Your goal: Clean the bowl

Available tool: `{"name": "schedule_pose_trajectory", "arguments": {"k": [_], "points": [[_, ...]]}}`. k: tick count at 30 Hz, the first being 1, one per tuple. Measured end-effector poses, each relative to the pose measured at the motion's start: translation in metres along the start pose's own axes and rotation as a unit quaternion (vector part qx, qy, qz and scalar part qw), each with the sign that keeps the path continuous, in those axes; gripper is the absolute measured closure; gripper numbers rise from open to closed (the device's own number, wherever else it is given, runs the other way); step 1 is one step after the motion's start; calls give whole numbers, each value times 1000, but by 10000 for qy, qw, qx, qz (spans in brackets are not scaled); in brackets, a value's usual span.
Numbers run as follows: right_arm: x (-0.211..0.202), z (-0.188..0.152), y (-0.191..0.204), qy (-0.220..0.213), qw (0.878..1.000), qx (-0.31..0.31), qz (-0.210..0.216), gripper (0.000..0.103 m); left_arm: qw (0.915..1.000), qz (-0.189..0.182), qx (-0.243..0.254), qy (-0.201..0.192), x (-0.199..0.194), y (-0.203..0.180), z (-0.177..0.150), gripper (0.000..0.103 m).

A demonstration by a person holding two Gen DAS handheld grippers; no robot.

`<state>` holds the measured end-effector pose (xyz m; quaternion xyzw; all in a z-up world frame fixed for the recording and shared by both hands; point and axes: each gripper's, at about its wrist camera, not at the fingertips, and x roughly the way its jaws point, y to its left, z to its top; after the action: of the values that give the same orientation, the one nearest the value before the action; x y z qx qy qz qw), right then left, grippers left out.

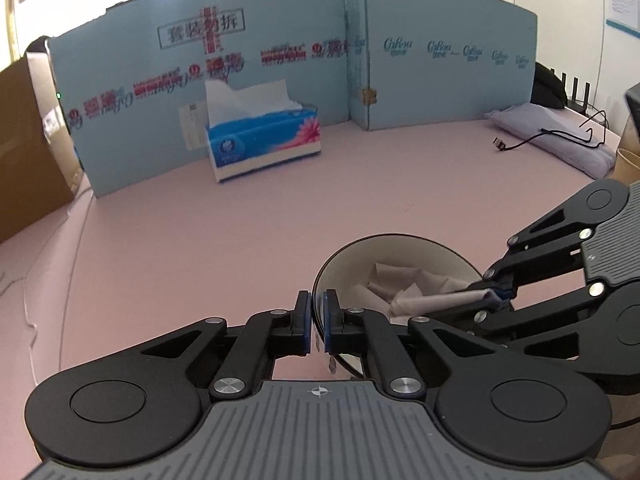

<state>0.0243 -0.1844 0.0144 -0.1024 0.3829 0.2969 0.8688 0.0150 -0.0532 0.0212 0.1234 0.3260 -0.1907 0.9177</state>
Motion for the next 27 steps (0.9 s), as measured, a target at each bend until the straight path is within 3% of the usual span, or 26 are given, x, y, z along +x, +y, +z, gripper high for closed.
{"name": "schedule_pose_trajectory", "arguments": {"k": [16, 27], "points": [[-1, 3, 5, 597, 9979, -98, 223, 96, 9983, 157, 490, -286, -8, -21, 0, 96], [6, 4, 14, 793, 9912, -882, -593, 96, 9974, 128, 617, -357, -9, -23, -1, 95]]}}
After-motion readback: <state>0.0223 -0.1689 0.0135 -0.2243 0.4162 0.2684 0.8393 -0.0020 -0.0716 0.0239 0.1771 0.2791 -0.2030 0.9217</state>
